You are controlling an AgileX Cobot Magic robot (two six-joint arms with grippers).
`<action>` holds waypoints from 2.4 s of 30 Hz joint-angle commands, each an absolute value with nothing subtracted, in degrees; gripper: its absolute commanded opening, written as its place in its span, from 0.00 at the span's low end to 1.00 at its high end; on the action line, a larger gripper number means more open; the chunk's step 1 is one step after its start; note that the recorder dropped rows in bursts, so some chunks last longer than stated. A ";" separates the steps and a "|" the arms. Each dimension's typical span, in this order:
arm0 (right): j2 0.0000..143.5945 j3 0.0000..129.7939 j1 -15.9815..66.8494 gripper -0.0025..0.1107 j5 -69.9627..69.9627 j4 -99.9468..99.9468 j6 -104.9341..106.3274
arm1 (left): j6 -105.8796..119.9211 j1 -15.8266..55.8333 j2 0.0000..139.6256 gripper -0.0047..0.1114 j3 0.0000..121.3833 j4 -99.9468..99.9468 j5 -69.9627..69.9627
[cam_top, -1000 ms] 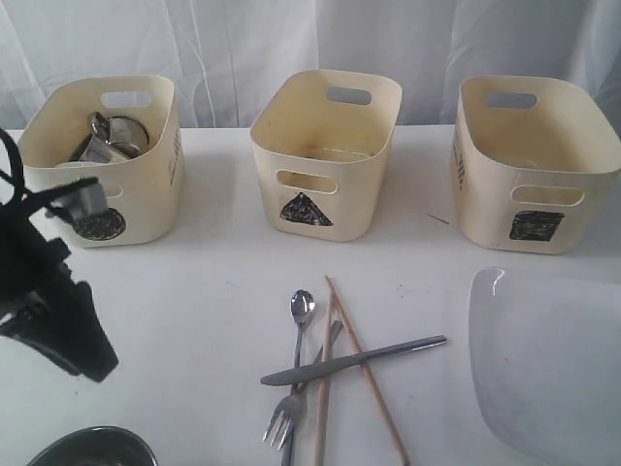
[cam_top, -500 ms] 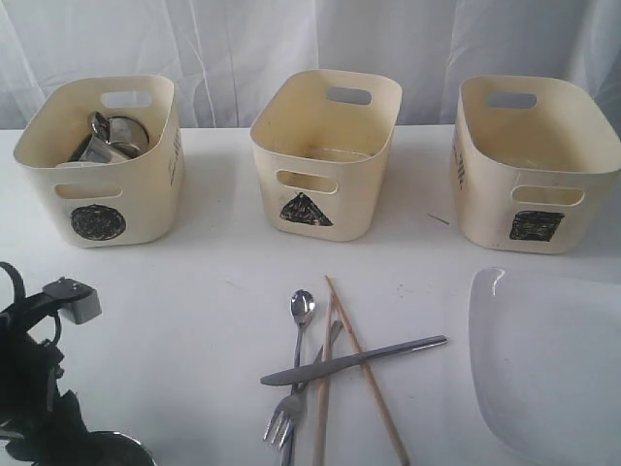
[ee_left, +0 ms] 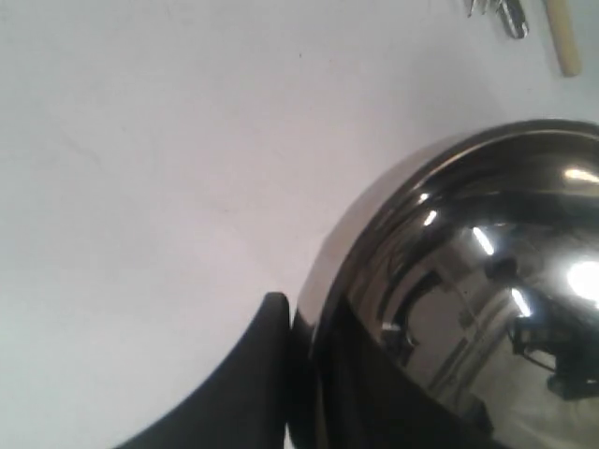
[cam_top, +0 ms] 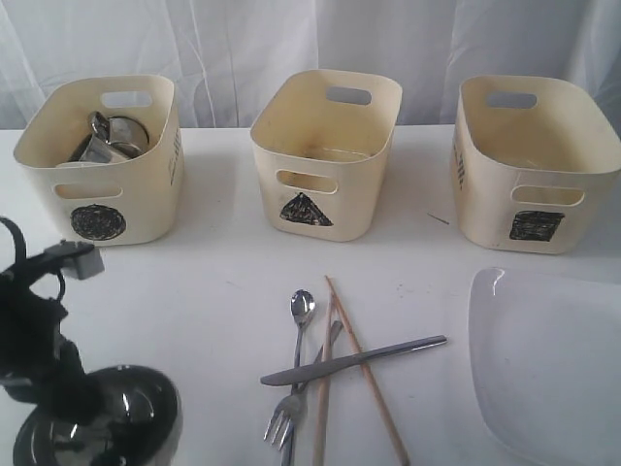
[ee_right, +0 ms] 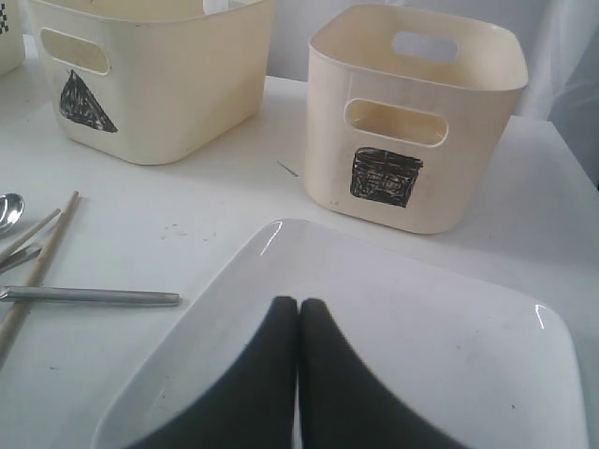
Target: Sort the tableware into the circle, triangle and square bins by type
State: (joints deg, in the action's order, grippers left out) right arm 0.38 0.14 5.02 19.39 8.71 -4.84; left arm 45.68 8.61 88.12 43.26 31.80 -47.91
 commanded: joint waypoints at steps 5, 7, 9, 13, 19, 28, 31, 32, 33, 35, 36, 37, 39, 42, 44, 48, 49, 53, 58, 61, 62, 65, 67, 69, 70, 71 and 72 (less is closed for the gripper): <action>0.00 0.00 4.60 0.02 19.22 8.64 -4.89 | 25.66 8.65 74.81 0.04 65.42 16.13 -33.78; 0.00 0.00 4.60 0.02 19.22 8.64 -4.89 | 25.19 8.65 74.74 0.04 65.89 18.11 -7.86; 0.00 0.00 4.60 0.02 19.22 8.64 -4.89 | 25.19 8.65 78.48 0.04 65.89 24.24 18.61; 0.00 0.00 4.60 0.02 19.22 8.64 -4.89 | 18.32 8.65 86.90 0.04 66.30 21.64 33.79; 0.00 0.00 4.60 0.02 19.22 8.64 -4.89 | 17.70 8.65 101.19 0.04 71.06 10.98 34.65; 0.00 0.00 4.60 0.02 19.22 8.64 -4.89 | 16.06 8.65 106.71 0.11 73.38 9.51 33.82; 0.00 0.00 4.60 0.02 19.22 8.64 -4.89 | 16.06 8.65 106.71 0.27 73.38 9.51 33.37; 0.00 0.00 4.60 0.02 19.22 8.64 -4.89 | 16.06 8.65 106.71 0.36 73.38 9.51 33.37; 0.00 0.00 4.60 0.02 19.22 8.64 -4.89 | 15.75 8.65 106.71 0.40 73.38 9.51 33.37; 0.00 0.00 4.60 0.02 19.22 8.64 -4.89 | 12.00 8.65 106.60 0.54 73.38 9.51 33.37; 0.00 0.00 4.60 0.02 19.22 8.64 -4.89 | 9.35 8.65 106.60 0.58 73.38 9.51 33.37; 0.00 0.00 4.60 0.02 19.22 8.64 -4.89 | 7.20 8.65 106.48 0.62 73.38 9.62 33.37; 0.00 0.00 4.60 0.02 19.22 8.64 -4.89 | 4.93 8.65 106.07 0.67 73.38 9.72 32.30; 0.00 0.00 4.60 0.02 19.22 8.64 -4.89 | 4.23 8.65 103.98 0.69 73.38 9.72 30.69; 0.00 0.00 4.60 0.02 19.22 8.64 -4.89 | 3.99 8.65 101.31 0.69 73.38 9.72 28.97; 0.00 0.00 4.60 0.02 19.22 8.64 -4.89 | 3.77 8.65 92.32 0.53 73.38 9.72 17.14; 0.00 0.00 4.60 0.02 19.22 8.64 -4.89 | 3.09 8.65 89.41 0.43 73.38 9.72 10.81; 0.00 0.00 4.60 0.02 19.22 8.64 -4.89 | 1.40 8.65 80.17 0.05 73.26 9.72 -11.53; 0.00 0.00 4.60 0.02 19.22 8.64 -4.89 | 1.43 8.65 72.29 0.04 70.30 11.46 -25.92; 0.00 0.00 4.60 0.02 19.22 8.64 -4.89 | 1.30 8.65 67.82 0.04 66.96 14.89 -30.12; 0.00 0.00 4.60 0.02 19.22 8.64 -4.89 | 1.83 8.65 66.21 0.04 65.62 17.20 -31.72; 0.00 0.00 4.60 0.02 19.22 8.64 -4.89 | 4.28 8.65 61.06 0.04 61.74 22.84 -34.79; 0.00 0.00 4.60 0.02 19.22 8.64 -4.89 | 6.54 8.65 57.30 0.04 59.35 26.75 -35.03; 0.00 0.00 4.60 0.02 19.22 8.64 -4.89 | 9.76 8.65 53.04 0.04 57.17 31.07 -34.90; 0.00 0.00 4.60 0.02 19.22 8.64 -4.89 | 11.75 8.65 50.87 0.04 55.96 33.35 -34.90; 0.00 0.00 4.60 0.02 19.22 8.64 -4.89 | 13.78 8.65 48.60 0.04 54.85 35.46 -35.00; 0.00 0.00 4.60 0.02 19.22 8.64 -4.89 | 15.33 8.65 46.77 0.04 53.81 36.95 -35.29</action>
